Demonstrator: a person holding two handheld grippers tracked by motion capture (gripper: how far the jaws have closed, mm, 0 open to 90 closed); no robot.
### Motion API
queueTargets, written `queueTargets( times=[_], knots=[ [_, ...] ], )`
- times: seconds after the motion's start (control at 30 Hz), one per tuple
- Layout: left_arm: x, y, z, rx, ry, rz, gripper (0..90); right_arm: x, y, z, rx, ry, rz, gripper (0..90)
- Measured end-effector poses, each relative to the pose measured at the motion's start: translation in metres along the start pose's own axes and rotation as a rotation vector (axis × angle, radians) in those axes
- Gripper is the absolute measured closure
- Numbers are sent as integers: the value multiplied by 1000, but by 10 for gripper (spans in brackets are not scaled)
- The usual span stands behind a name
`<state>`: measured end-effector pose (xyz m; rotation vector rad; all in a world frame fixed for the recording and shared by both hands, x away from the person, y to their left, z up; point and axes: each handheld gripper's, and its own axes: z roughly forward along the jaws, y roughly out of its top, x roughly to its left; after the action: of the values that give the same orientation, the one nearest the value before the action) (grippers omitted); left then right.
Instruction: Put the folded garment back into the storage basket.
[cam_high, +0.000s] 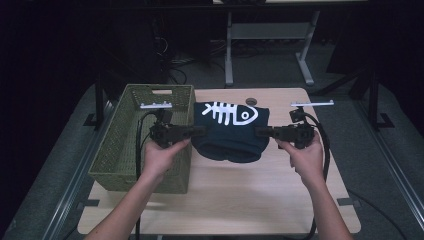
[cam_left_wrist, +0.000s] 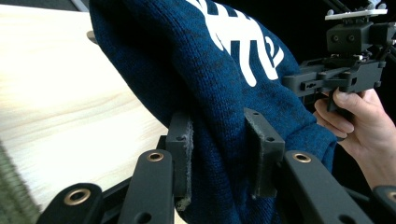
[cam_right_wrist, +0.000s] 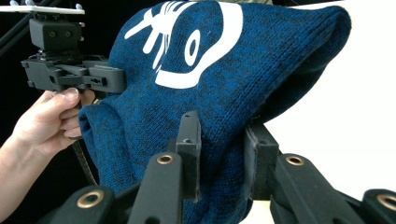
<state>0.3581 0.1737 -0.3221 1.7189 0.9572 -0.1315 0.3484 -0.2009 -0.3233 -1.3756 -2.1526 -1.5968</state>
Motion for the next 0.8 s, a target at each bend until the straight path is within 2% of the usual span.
queueTargets(
  times=[0.37,0.8],
  knots=[
    [8,1,-15,-16,9,-26,665,7,9,16,0,14,-3,716],
    [21,2,-39,-40,37,-36,666,16,19,41,11,36,-6,717]
  ],
)
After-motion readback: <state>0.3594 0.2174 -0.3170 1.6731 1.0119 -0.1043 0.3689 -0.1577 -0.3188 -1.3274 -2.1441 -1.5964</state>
